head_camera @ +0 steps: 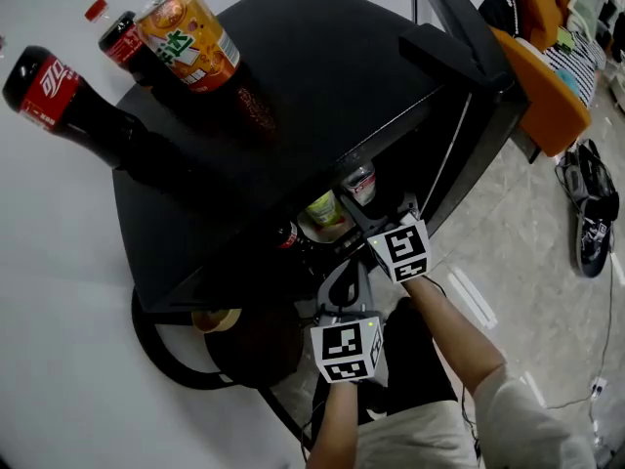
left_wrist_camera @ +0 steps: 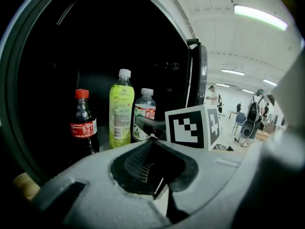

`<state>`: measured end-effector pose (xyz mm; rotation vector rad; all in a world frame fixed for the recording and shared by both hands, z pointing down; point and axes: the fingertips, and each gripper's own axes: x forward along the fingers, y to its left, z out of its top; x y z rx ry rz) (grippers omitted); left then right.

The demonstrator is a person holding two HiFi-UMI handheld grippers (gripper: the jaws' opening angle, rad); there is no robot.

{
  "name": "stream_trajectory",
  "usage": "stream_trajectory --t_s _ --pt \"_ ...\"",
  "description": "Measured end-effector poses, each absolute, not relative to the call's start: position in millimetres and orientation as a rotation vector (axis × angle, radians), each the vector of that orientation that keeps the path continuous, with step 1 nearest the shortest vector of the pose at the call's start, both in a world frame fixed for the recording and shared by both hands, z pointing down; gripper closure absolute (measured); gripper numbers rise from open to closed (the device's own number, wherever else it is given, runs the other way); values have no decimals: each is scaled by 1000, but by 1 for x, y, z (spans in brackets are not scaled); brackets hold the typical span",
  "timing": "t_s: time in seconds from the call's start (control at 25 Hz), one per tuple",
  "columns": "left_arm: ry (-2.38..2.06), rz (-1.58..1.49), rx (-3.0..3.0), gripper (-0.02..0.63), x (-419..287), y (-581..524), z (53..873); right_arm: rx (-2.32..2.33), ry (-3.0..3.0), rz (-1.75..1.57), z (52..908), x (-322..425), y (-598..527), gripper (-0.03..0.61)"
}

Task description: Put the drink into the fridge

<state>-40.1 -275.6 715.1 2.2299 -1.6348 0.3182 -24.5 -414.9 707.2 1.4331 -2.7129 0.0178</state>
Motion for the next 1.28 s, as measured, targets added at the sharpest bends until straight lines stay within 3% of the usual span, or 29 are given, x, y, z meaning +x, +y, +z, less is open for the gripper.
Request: stream_trajectory --t_s 0.48,0.52,0.6,0.76,1.04,1.28 --pt "-1533 300 2147 604 -54 -164 595 1479 -2581 245 600 20 -267 290" --pt "-1516 301 2154 605 -55 -154 585 1470 -2605 256 589 18 -256 337" --pt "-1517 317 2157 604 -61 -137 569 1442 -2663 263 567 9 -240 509" --pt "-1598 338 2110 604 -68 -103 537 1266 -2820 293 523 -8 -205 558" --pt "-1837 276 2047 604 -45 -56 453 1204 -2854 587 484 39 -133 569" --pt "-2036 150 1979 604 -2 -40 414 1026 -2855 474 462 83 -112 571"
